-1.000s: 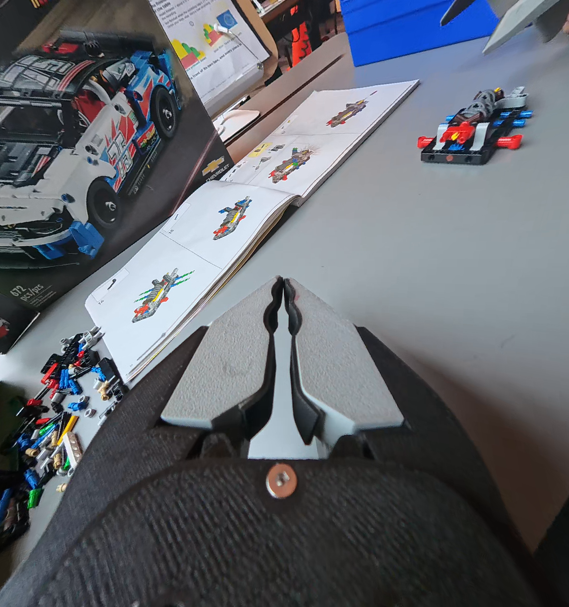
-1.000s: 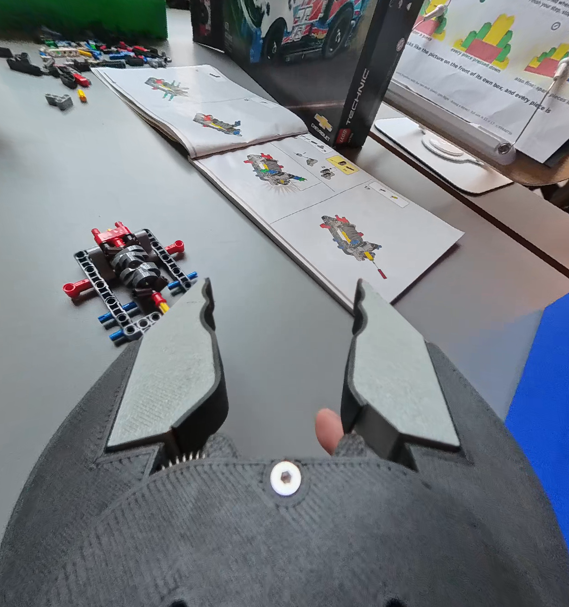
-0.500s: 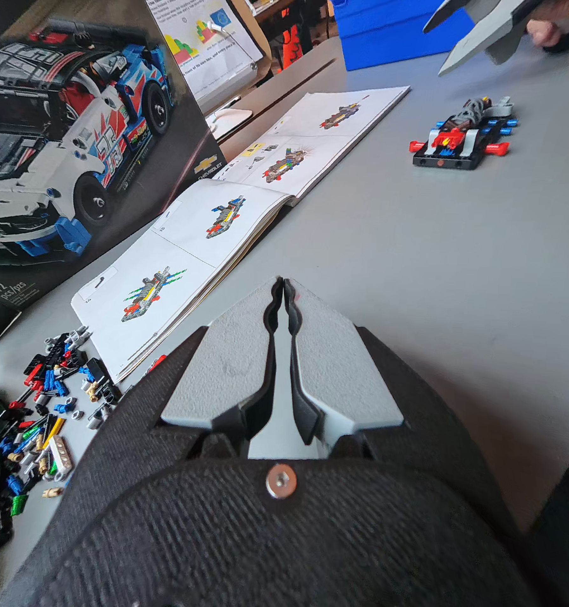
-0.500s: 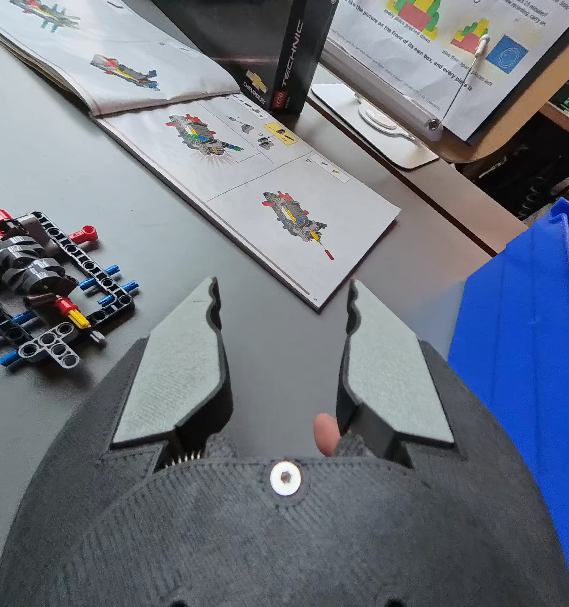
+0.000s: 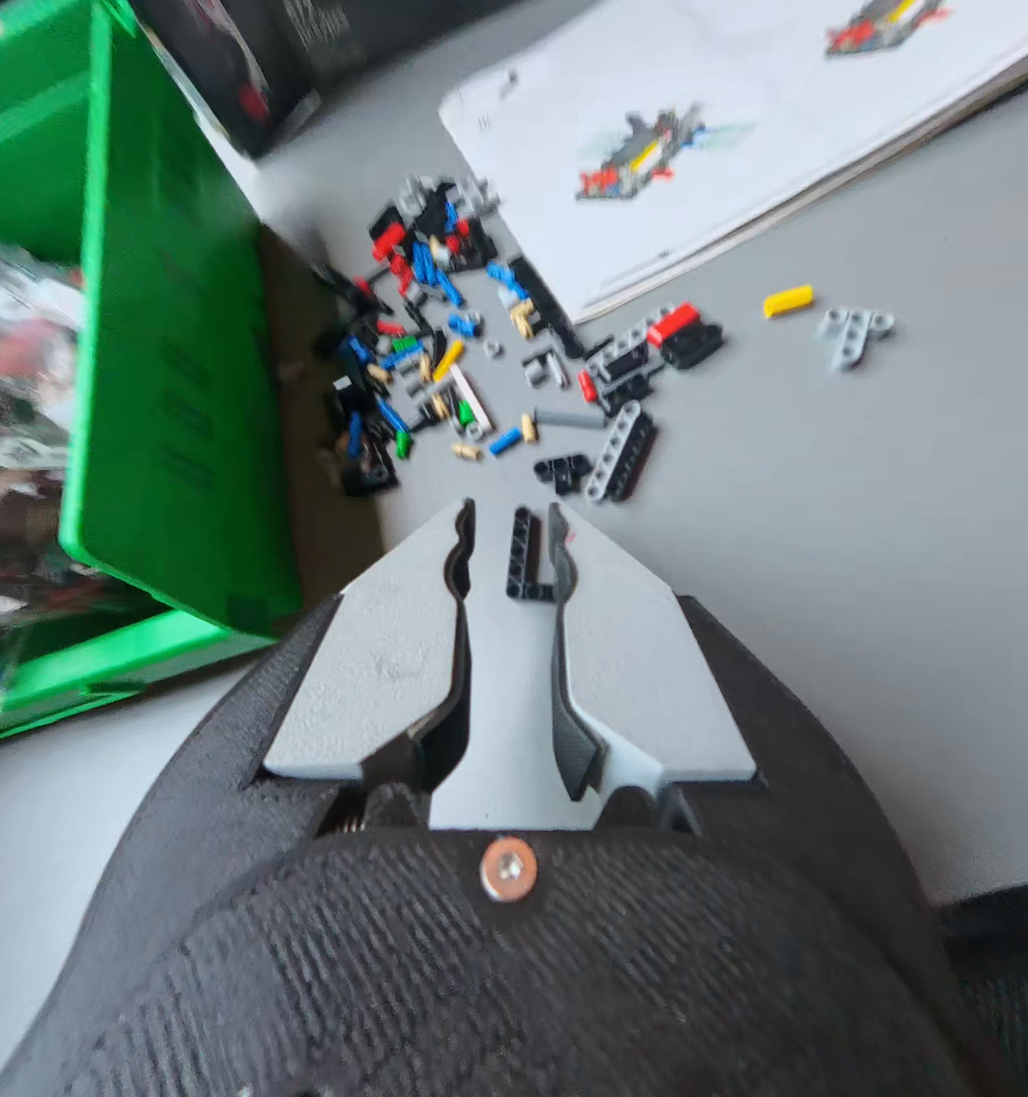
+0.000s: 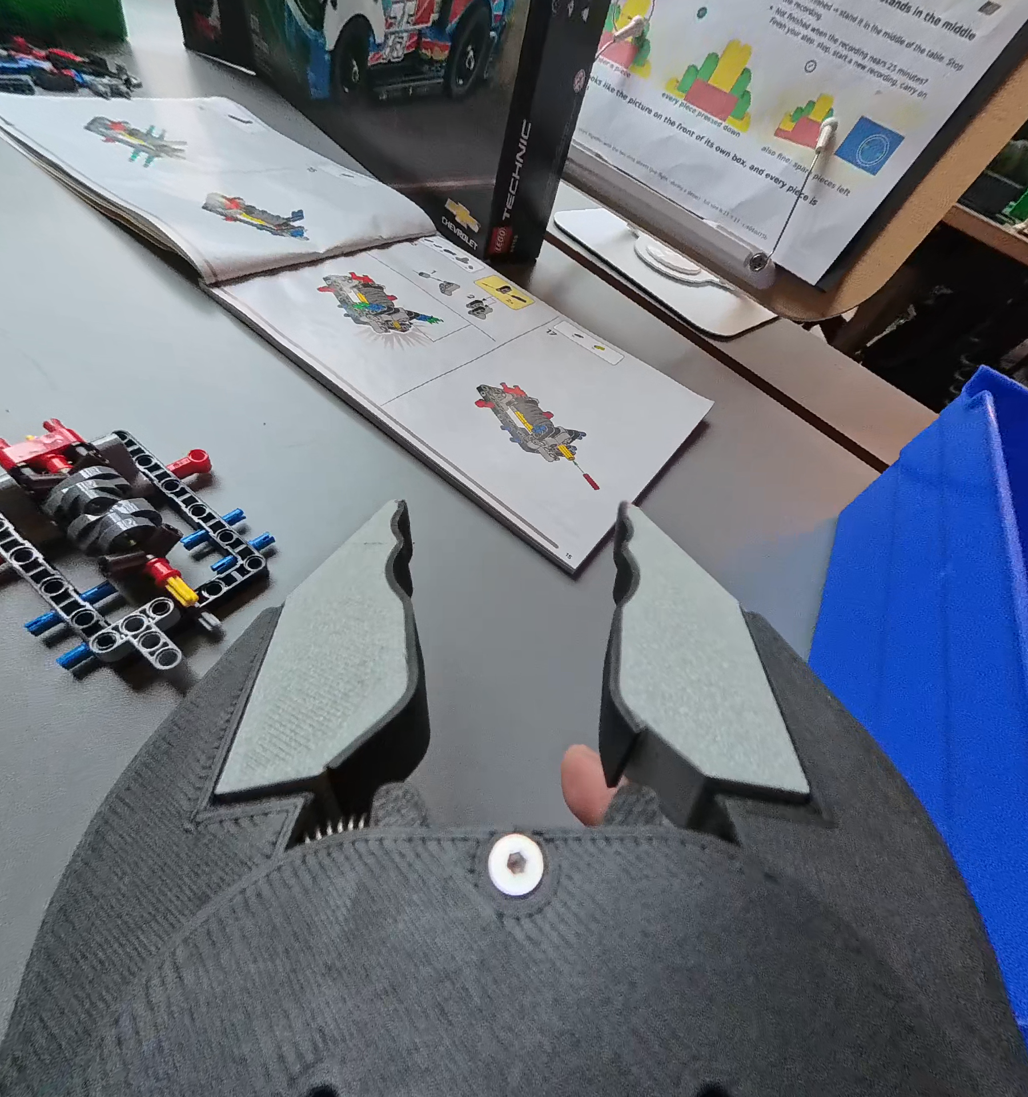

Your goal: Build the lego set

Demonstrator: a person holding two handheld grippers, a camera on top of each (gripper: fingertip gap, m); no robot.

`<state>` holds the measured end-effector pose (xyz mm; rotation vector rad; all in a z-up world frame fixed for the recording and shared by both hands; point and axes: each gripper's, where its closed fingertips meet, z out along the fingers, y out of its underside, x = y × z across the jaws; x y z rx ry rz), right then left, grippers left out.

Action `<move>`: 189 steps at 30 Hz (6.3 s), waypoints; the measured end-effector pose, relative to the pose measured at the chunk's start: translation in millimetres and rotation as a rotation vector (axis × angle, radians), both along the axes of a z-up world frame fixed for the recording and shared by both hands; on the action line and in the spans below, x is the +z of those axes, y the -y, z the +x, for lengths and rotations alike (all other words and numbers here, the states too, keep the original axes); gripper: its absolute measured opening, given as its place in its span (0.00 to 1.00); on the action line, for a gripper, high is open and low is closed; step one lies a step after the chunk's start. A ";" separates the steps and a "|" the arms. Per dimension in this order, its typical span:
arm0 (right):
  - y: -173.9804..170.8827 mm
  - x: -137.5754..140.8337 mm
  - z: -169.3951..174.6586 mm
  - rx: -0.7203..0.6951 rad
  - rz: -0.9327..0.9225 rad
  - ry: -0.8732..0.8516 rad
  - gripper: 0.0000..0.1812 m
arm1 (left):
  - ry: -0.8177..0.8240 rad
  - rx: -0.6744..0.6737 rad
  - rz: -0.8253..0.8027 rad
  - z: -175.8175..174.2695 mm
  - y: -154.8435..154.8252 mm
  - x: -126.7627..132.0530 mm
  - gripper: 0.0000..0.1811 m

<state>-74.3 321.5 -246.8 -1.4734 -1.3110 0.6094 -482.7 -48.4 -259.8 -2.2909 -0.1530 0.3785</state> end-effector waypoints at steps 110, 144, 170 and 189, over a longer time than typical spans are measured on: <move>6.4 9.9 8.3 0.032 -0.100 -0.092 0.28 | 0.217 -0.865 0.041 248.5 -179.6 -4.5 0.20; 6.9 -9.2 0.2 0.004 -0.025 0.045 0.31 | 0.001 -1.010 0.004 247.1 -147.3 -36.1 0.11; 2.9 -11.9 0.8 -0.012 -0.038 0.058 0.31 | -0.087 -1.022 0.093 257.8 -158.1 -26.1 0.04; 6.3 -8.1 1.5 0.002 -0.039 0.034 0.31 | -0.047 0.065 -0.039 -40.1 57.6 -1.2 0.10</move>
